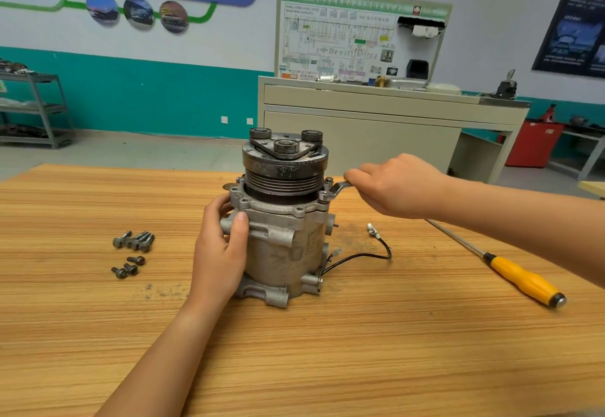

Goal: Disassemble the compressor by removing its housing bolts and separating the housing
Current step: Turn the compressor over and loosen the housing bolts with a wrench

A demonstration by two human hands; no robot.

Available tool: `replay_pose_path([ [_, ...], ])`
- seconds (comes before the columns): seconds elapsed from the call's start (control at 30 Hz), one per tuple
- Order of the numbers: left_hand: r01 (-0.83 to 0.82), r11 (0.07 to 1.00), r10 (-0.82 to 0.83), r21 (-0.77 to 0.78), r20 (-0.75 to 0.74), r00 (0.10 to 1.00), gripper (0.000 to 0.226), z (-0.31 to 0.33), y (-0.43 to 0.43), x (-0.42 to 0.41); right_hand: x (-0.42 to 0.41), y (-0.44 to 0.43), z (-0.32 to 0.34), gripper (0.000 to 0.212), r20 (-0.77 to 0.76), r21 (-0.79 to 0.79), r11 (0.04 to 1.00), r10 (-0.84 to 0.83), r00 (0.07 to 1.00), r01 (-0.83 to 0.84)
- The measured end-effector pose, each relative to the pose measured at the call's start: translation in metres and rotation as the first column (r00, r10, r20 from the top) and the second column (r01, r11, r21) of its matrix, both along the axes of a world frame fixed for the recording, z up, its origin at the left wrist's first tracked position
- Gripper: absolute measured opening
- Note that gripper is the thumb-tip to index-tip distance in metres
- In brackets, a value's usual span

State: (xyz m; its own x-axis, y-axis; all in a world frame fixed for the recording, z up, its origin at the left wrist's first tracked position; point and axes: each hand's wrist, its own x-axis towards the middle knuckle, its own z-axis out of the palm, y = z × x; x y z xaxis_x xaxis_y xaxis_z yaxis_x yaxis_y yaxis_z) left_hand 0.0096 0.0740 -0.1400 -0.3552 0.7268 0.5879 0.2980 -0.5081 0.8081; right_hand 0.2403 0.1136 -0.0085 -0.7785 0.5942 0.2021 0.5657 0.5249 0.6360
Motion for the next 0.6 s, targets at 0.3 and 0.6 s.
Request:
replay_pose_path([
  [0.3,-0.002,1.000,0.002,0.005,0.004,1.000,0.037,0.000,-0.001,0.001,-0.006,0.015,-0.017,0.014,-0.294,0.083,0.970,0.244,0.924,-0.230],
  [0.6,0.010,1.000,-0.010,-0.001,0.017,1.000,0.040,0.000,0.001,-0.001,0.021,-0.037,-0.006,0.040,-0.619,-0.249,0.966,-0.211,0.756,0.065],
])
